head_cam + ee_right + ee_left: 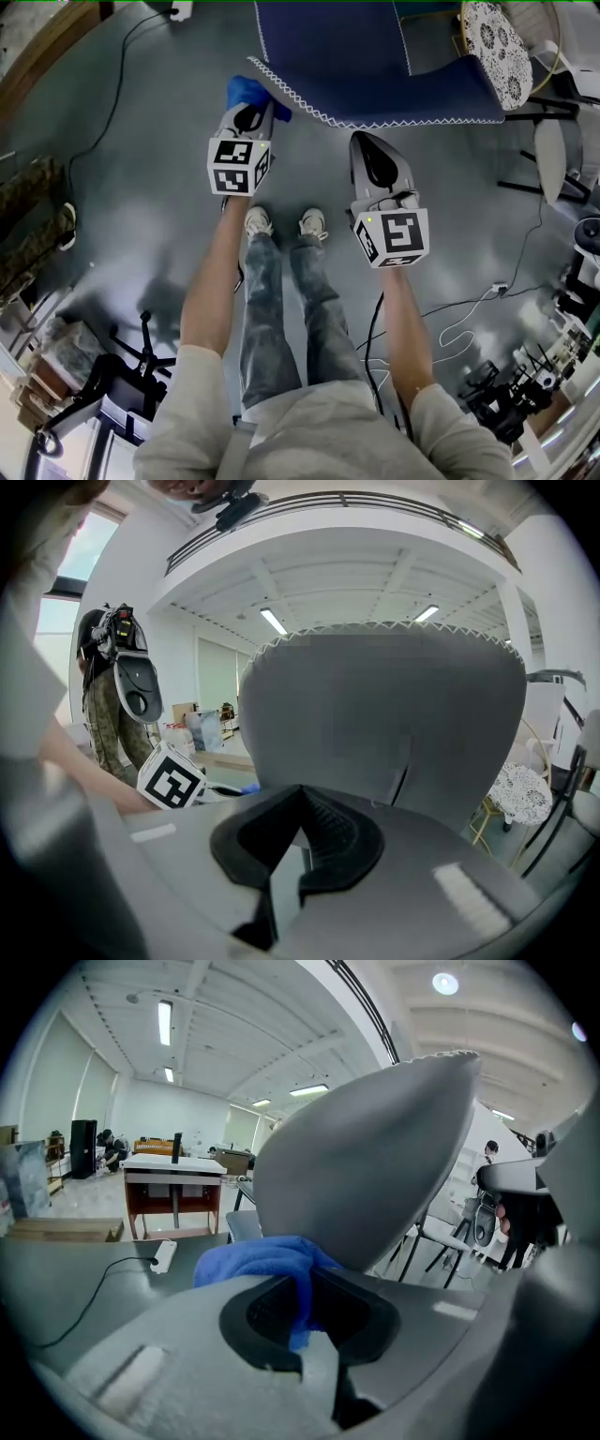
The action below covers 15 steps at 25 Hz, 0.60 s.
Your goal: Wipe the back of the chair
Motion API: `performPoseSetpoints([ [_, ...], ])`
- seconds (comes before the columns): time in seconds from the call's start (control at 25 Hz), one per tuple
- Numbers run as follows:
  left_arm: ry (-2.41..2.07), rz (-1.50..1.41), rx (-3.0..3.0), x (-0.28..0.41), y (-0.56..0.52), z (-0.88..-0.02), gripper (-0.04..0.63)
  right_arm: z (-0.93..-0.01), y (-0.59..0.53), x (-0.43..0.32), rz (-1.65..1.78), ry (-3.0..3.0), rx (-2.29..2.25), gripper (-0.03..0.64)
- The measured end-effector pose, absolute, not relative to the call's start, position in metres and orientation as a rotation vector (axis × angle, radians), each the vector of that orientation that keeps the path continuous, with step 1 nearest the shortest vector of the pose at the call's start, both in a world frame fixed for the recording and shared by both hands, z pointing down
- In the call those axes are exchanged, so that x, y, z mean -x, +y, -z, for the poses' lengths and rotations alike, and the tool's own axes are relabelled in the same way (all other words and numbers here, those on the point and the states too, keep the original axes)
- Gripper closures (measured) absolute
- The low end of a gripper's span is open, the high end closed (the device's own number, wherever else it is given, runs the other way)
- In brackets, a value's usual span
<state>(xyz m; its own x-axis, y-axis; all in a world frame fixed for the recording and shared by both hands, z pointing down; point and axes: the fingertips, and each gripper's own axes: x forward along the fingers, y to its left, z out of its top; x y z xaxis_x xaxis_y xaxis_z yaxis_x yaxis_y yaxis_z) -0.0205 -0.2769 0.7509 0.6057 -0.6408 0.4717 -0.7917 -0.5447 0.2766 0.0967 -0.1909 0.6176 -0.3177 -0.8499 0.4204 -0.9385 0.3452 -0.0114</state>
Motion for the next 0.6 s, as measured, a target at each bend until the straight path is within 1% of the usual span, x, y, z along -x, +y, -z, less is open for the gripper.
performPoseSetpoints([
  [0.28, -1.170, -0.402, -2.362, 0.032, -0.268, -0.741, 0.561, -0.613, -0.189, -0.097, -0.344, -2.283, -1.571, 0.617],
  [0.6, -1.272, -0.262, -2.454, 0.063, -0.218, -0.670, 0.562, -0.611, -0.177, -0.090, -0.351, -2.283, -1.565, 0.617],
])
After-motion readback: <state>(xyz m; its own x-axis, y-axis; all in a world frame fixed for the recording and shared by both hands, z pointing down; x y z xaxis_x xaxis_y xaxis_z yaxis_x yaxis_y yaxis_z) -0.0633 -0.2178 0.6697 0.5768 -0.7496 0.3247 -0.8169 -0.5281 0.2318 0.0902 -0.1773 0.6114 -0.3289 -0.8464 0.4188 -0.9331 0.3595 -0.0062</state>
